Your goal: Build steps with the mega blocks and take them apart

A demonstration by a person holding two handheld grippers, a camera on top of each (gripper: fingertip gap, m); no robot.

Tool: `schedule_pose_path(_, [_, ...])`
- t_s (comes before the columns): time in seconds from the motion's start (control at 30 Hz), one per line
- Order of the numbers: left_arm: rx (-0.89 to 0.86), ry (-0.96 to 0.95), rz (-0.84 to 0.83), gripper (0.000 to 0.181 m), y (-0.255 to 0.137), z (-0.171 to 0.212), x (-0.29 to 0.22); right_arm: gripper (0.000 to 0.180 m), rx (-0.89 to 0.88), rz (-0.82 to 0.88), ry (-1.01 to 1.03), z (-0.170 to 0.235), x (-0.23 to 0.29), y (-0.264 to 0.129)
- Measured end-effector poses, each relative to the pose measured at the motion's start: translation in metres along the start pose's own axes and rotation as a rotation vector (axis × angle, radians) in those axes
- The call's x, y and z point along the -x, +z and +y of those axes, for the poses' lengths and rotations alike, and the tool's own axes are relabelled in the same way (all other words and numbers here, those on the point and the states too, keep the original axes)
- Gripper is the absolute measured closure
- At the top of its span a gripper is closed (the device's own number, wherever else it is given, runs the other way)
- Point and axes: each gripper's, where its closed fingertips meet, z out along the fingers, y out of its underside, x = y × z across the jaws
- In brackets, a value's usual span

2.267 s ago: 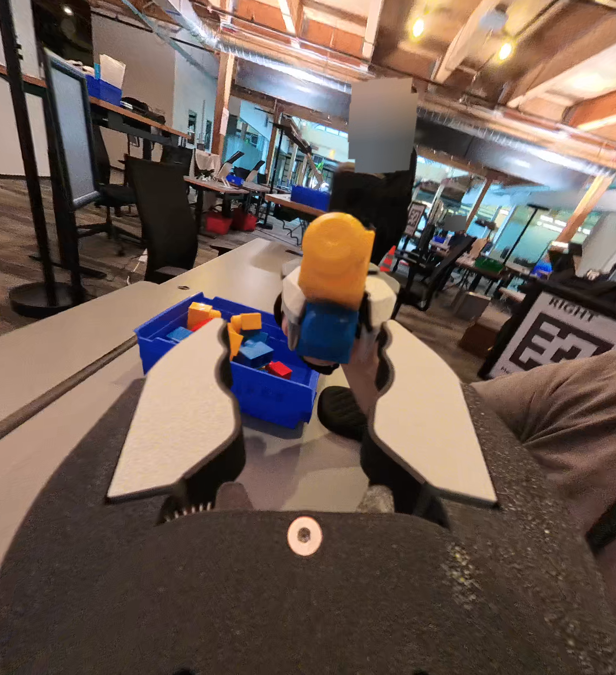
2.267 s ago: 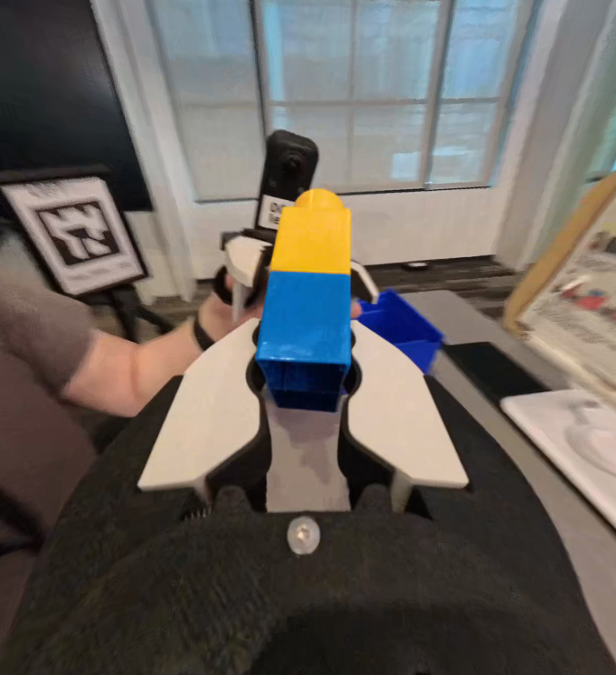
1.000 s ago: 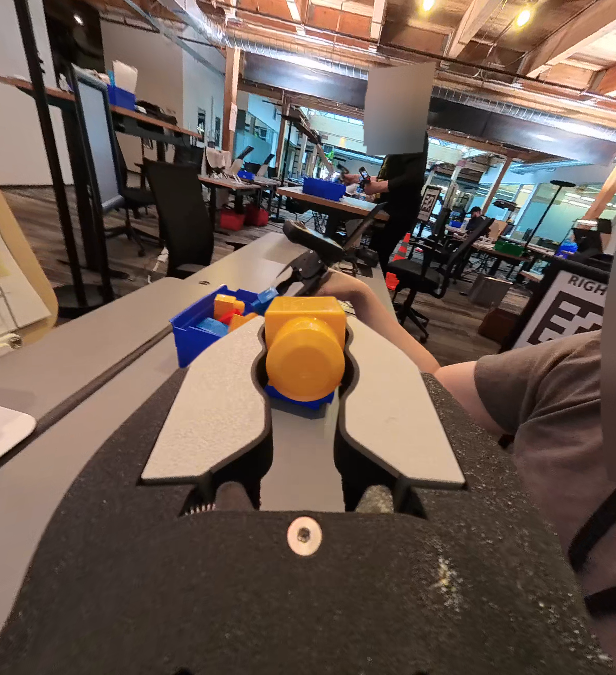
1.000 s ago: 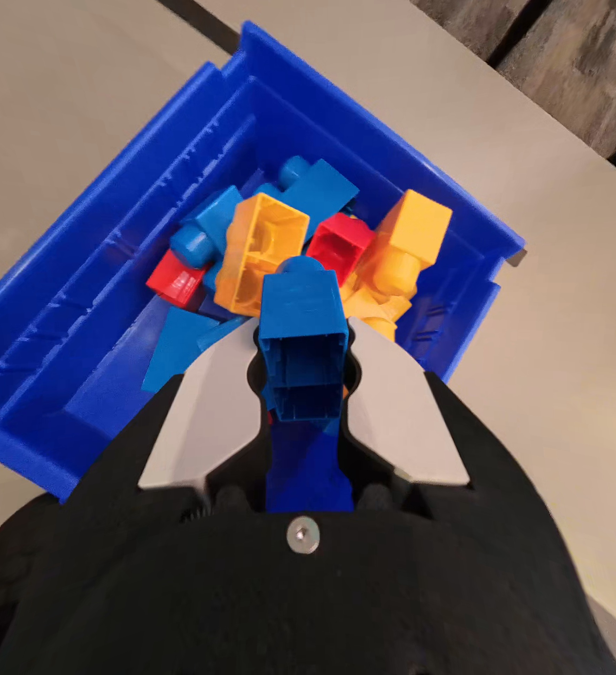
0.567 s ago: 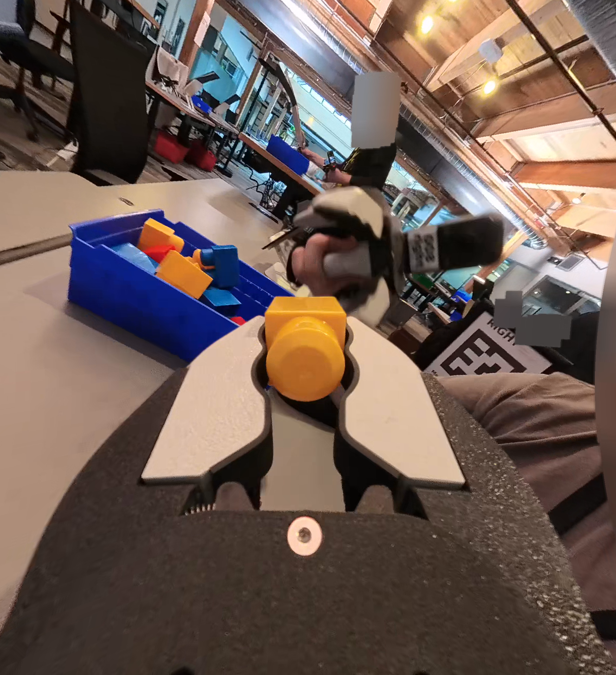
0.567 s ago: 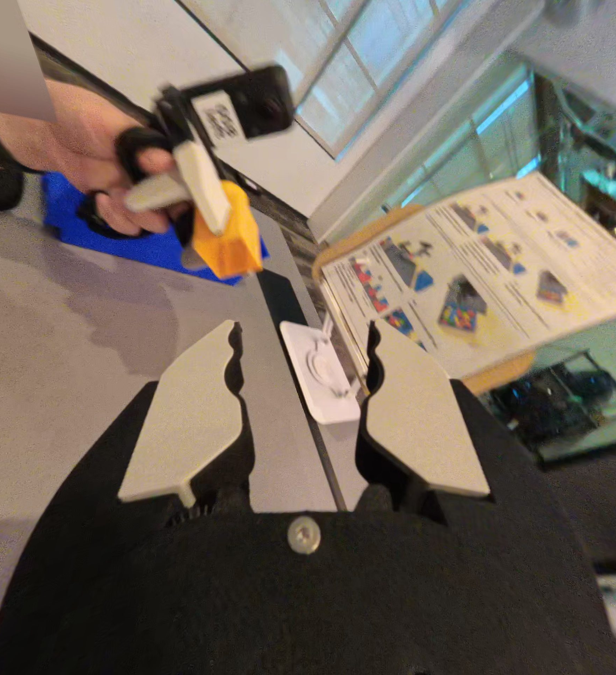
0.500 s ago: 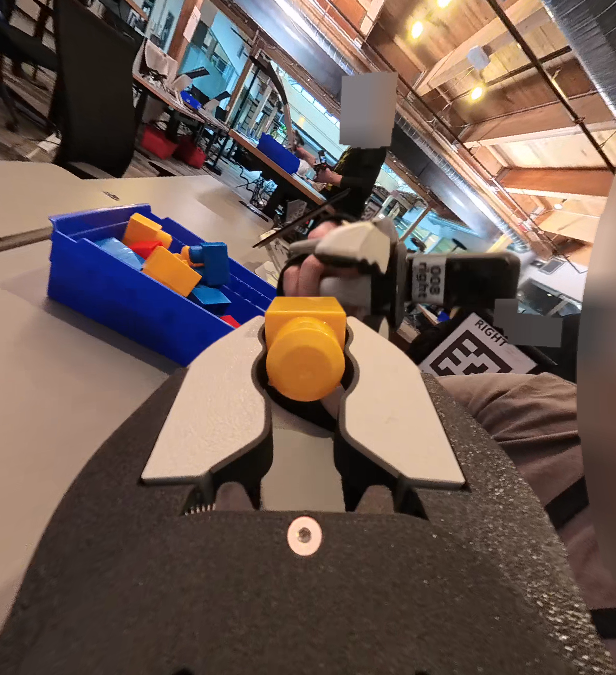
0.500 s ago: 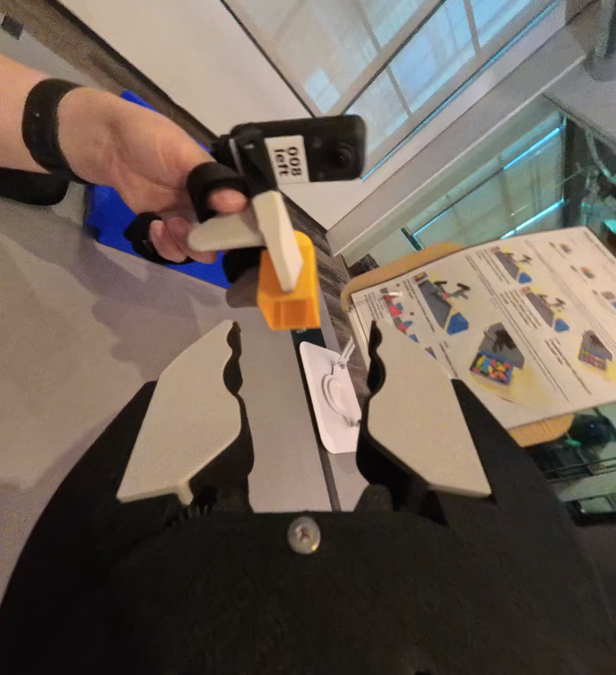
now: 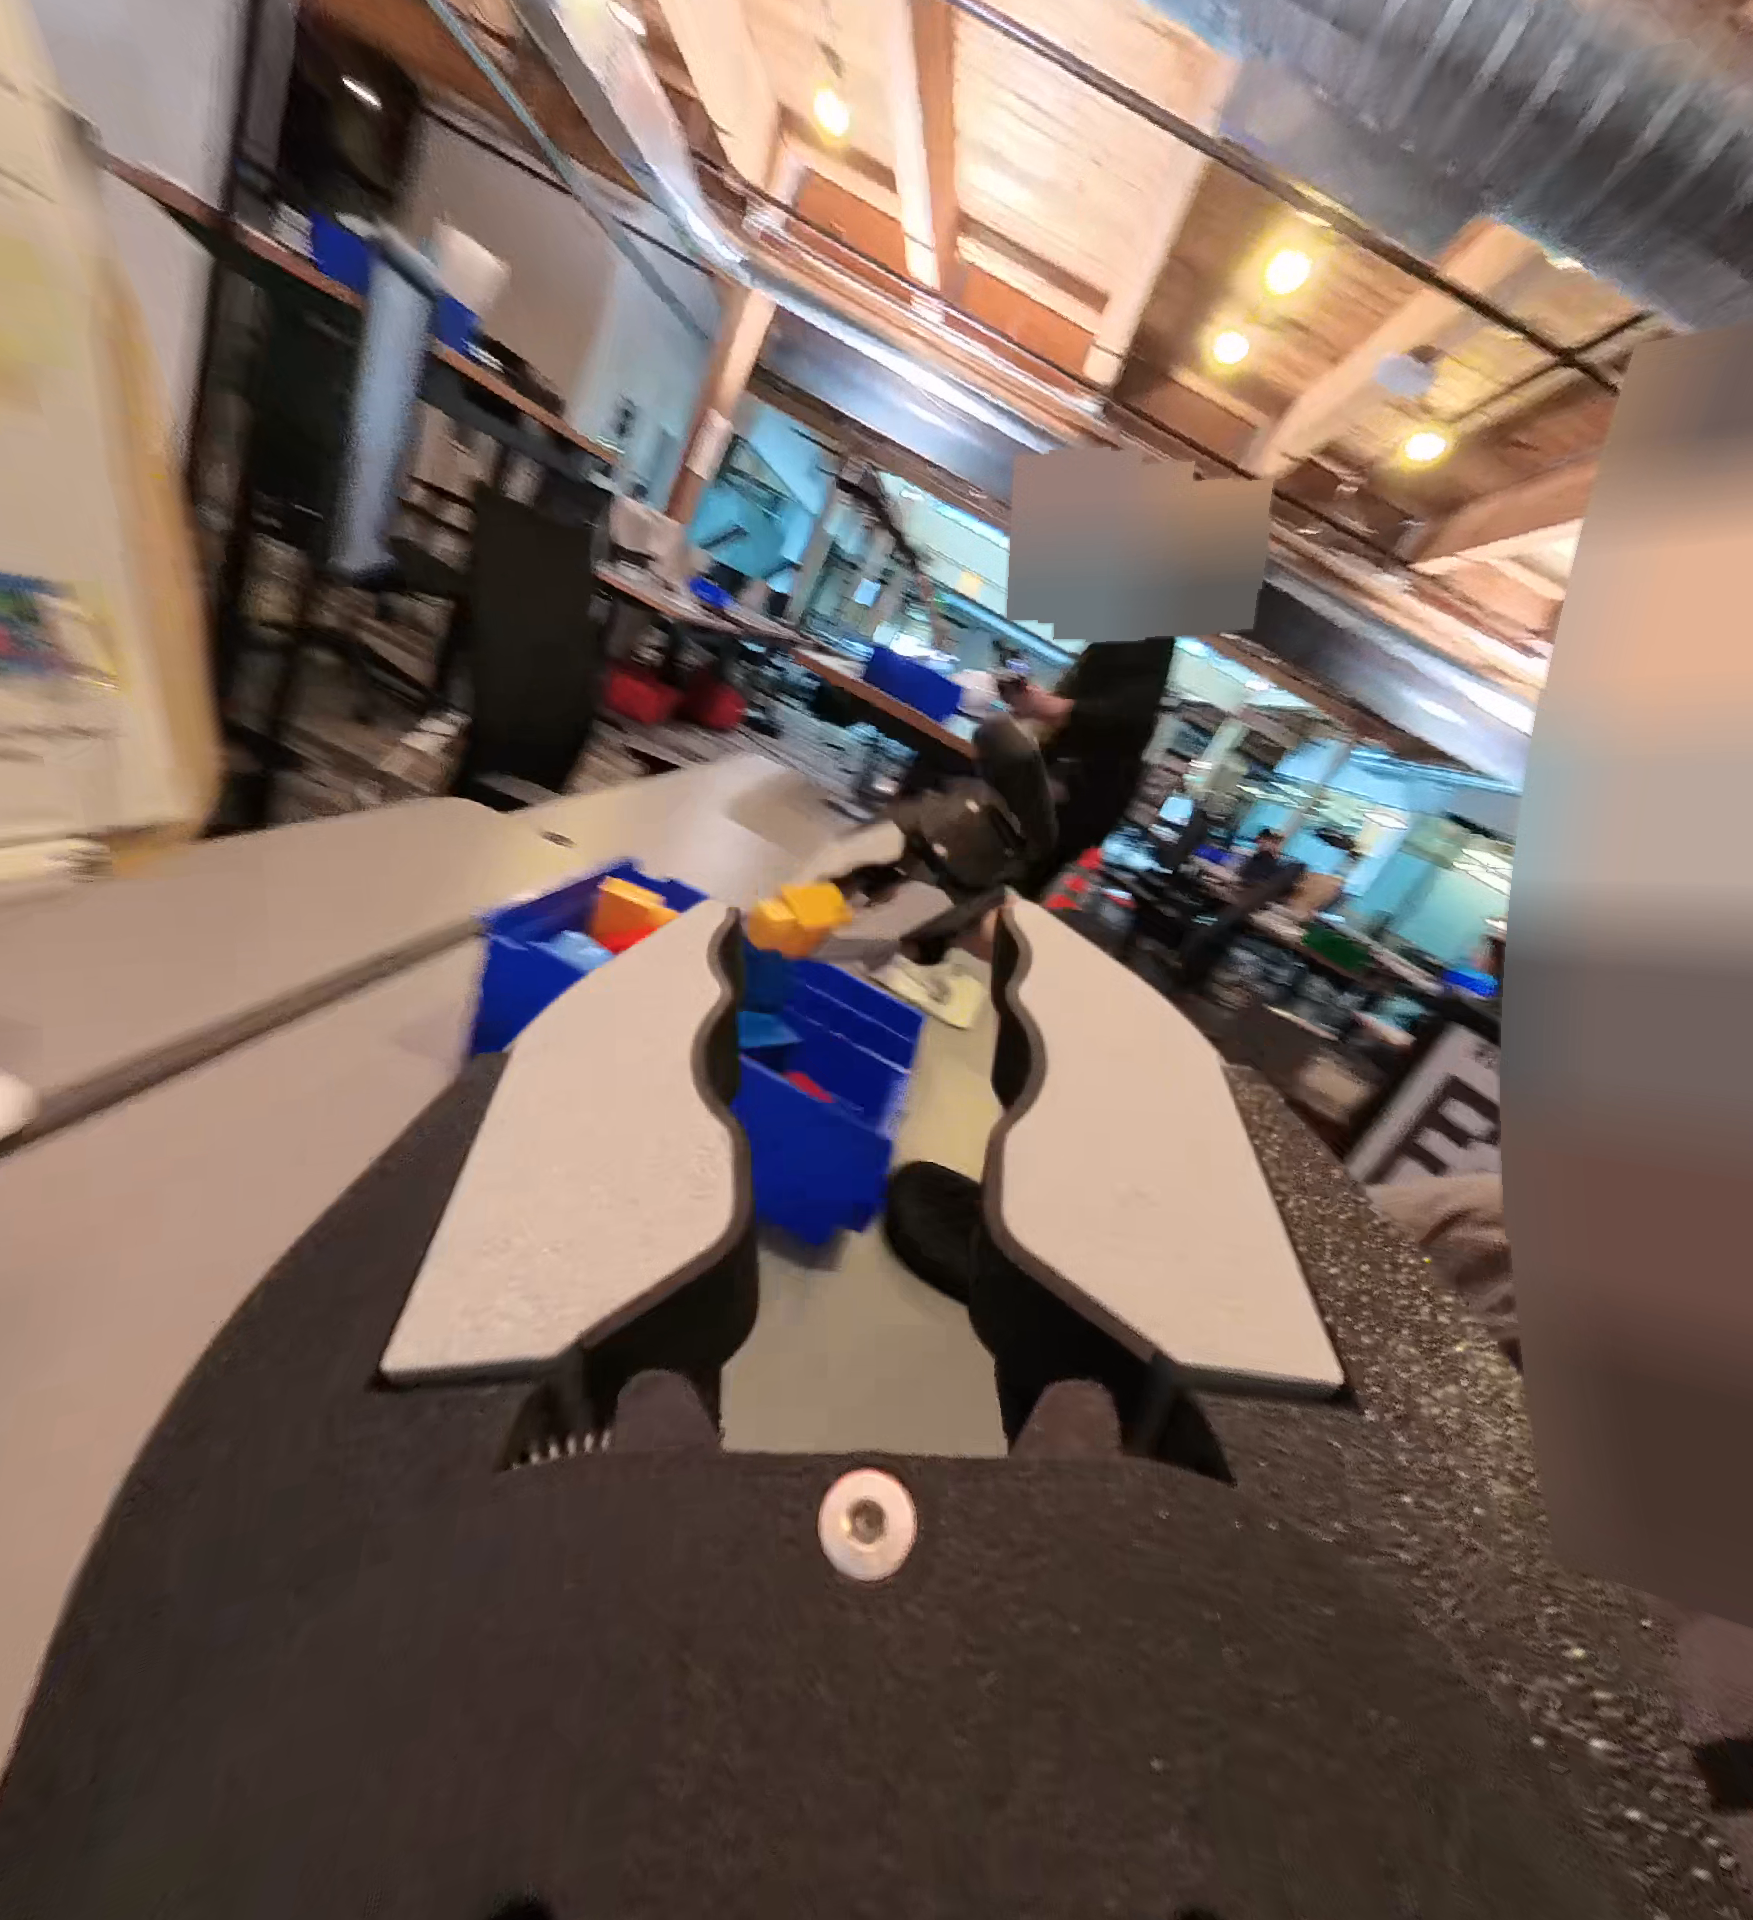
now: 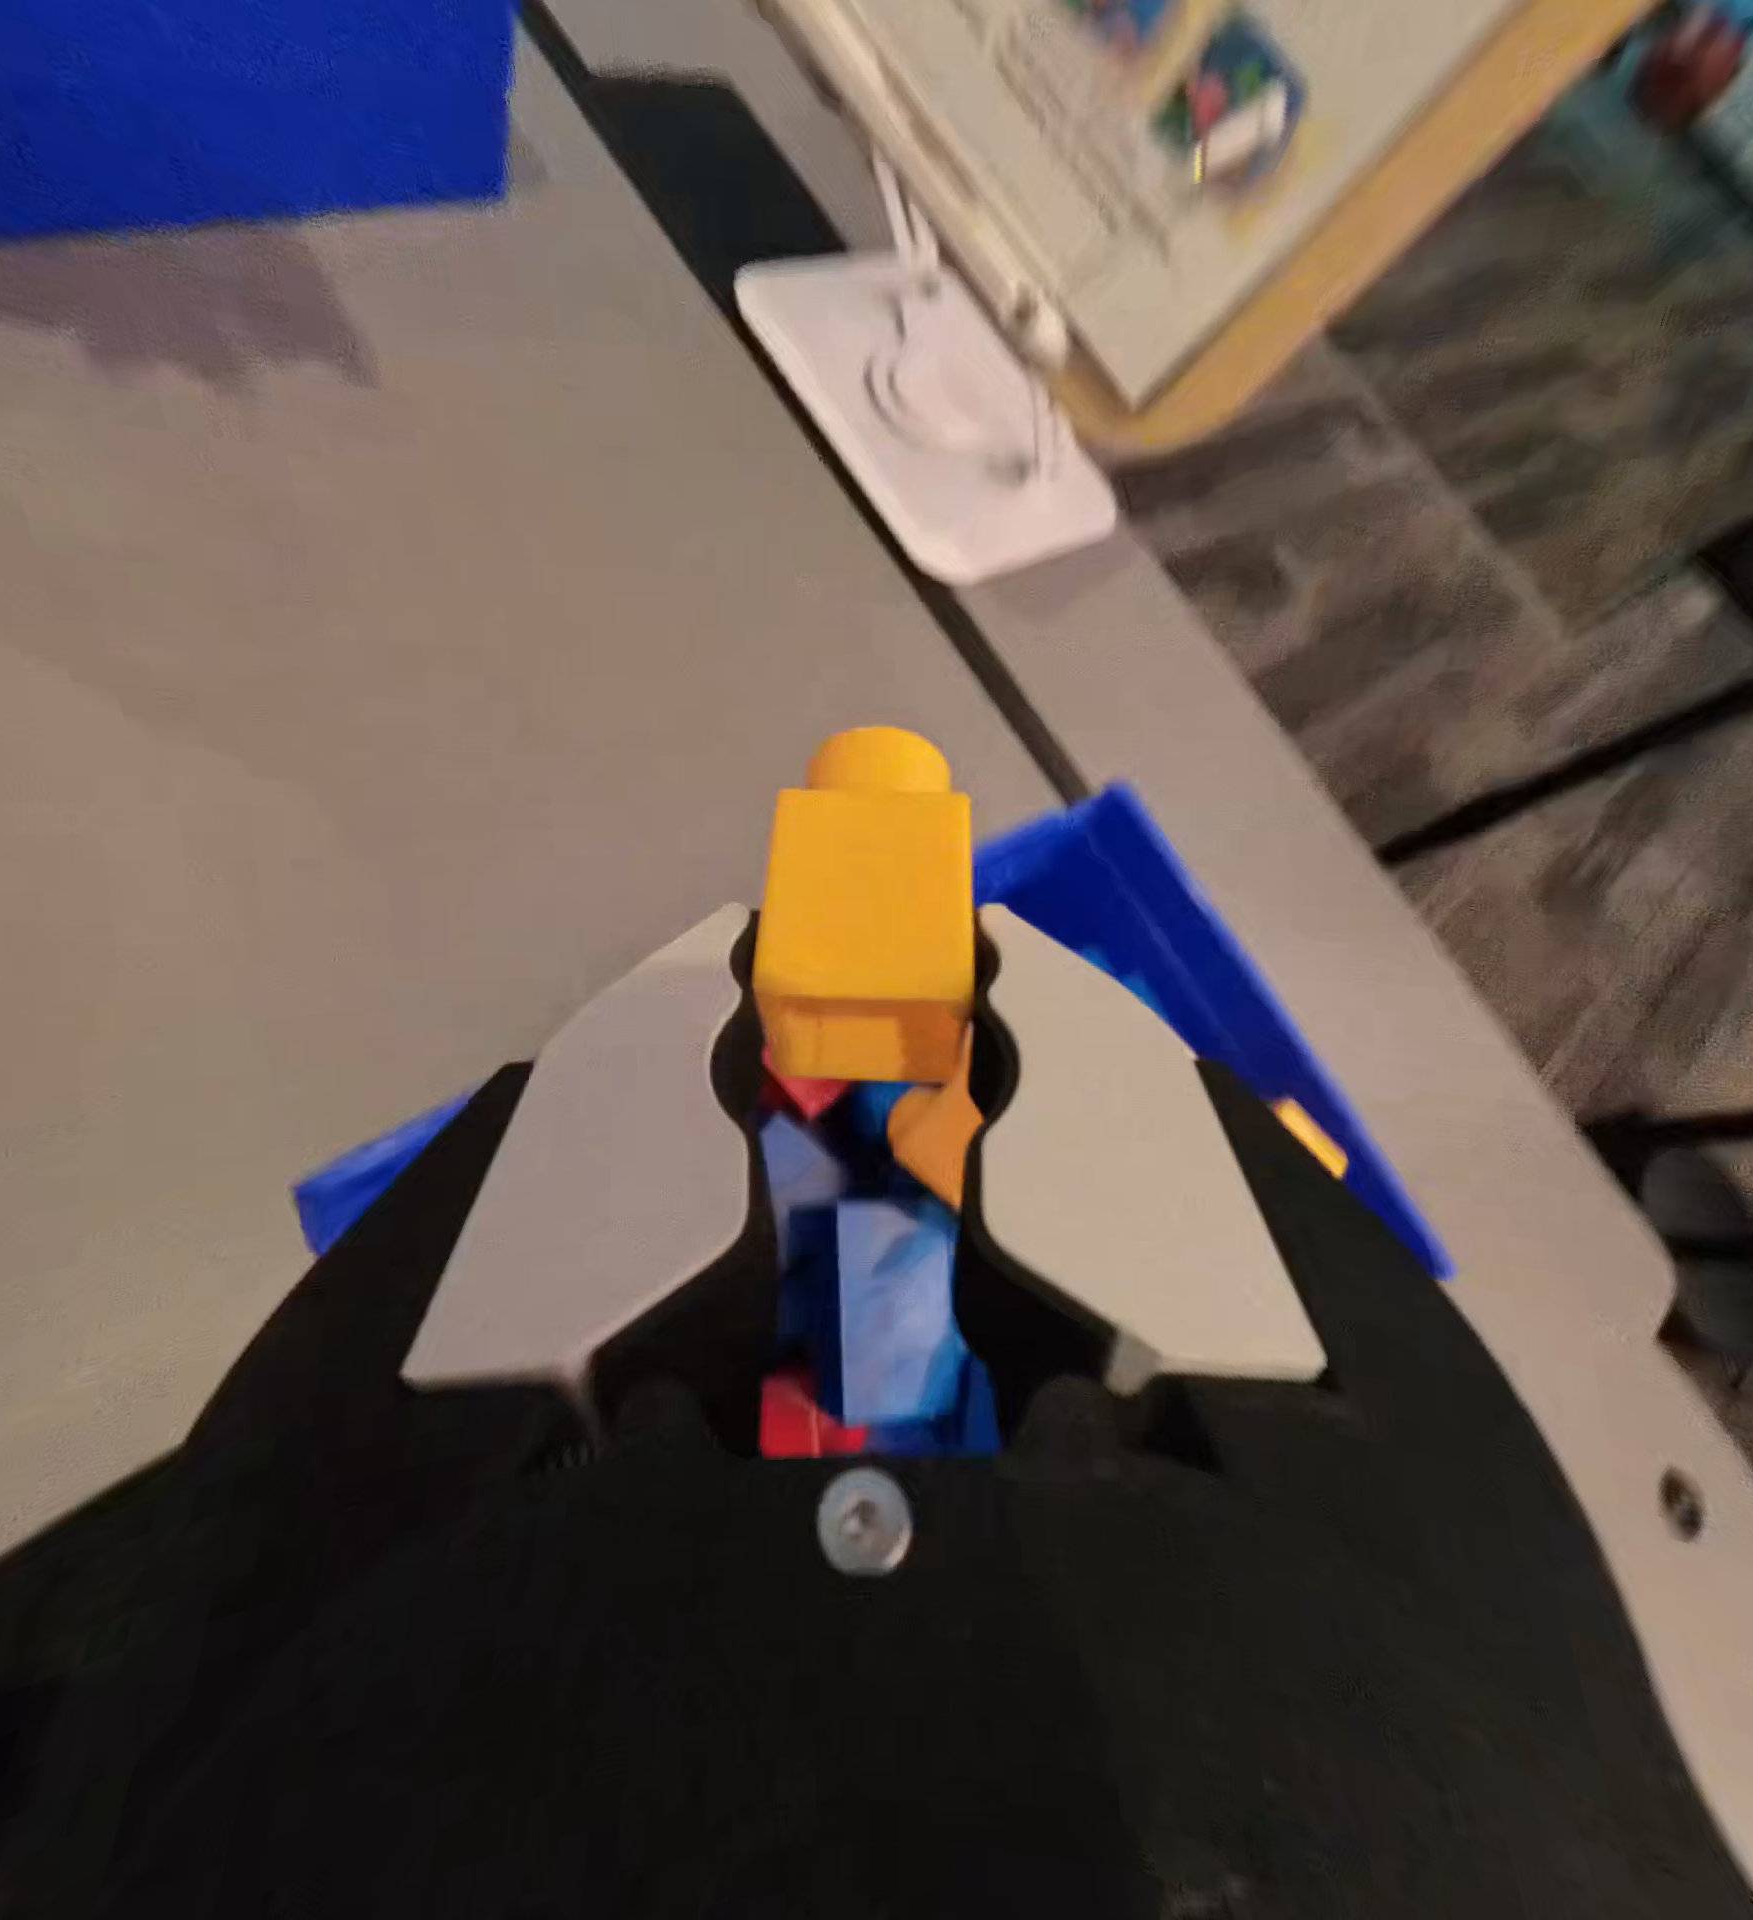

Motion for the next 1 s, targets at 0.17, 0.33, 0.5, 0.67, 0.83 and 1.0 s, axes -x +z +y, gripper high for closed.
schedule_pose_path(0.17, [0.007, 0.096, -0.302, 0.135, -0.062, -0.025, 0.031, 0.142, 0.199, -0.114, 0.108, 0.083, -0.011, 0.026])
schedule_pose_path(0.33, [0.032, 0.124, -0.502, 0.134, -0.117, -0.037, 0.046, 0.134, 0.225, -0.101, 0.121, 0.097, -0.016, 0.034])
schedule_pose_path(0.5, [0.130, 0.207, -1.115, 0.129, -0.239, -0.040, 0.092, 0.129, 0.052, 0.182, 0.198, 0.083, -0.064, -0.028])
schedule_pose_path(0.67, [0.371, 0.015, -1.488, 0.126, -0.344, 0.005, 0.124, 0.128, 0.205, 0.279, 0.604, 0.156, -0.086, -0.059])
schedule_pose_path(0.83, [0.480, -0.126, -1.556, 0.116, -0.373, 0.034, 0.143, 0.128, 0.473, 0.147, 0.816, 0.198, -0.052, -0.048])
schedule_pose_path(1.0, [0.586, -0.232, -1.493, 0.122, -0.364, 0.061, 0.158, 0.141, 0.609, 0.166, 0.994, 0.215, -0.052, -0.028])
